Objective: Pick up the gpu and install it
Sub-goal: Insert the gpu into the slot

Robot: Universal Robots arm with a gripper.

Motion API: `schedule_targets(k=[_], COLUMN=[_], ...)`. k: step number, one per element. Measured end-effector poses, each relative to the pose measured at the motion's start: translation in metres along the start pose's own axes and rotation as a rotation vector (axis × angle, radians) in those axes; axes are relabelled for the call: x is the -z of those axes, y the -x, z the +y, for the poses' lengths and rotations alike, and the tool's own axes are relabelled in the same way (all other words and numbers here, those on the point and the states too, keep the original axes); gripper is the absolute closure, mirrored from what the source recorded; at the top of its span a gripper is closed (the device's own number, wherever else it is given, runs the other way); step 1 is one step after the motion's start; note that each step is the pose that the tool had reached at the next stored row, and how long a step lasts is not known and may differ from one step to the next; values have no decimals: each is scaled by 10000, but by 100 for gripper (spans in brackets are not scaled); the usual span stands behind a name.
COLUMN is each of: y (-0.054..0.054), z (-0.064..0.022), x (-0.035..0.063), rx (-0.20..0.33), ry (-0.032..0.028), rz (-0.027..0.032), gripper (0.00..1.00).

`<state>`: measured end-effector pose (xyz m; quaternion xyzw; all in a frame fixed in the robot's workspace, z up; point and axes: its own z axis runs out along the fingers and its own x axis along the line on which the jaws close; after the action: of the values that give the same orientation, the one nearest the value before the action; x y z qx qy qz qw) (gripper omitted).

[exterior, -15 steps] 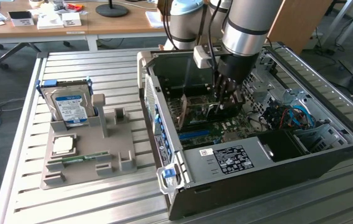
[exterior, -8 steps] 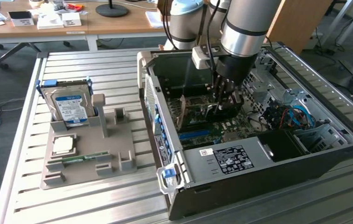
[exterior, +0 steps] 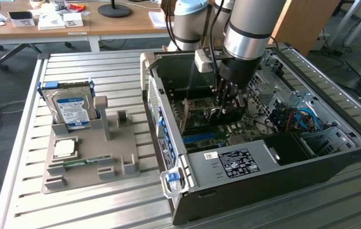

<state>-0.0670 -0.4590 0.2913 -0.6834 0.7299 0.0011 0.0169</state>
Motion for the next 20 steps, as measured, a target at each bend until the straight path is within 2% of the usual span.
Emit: schedule_targets(k=[20], y=[-30], z=[78], x=[-68], rx=[-2], ry=[-1], rz=[0], gripper=[73])
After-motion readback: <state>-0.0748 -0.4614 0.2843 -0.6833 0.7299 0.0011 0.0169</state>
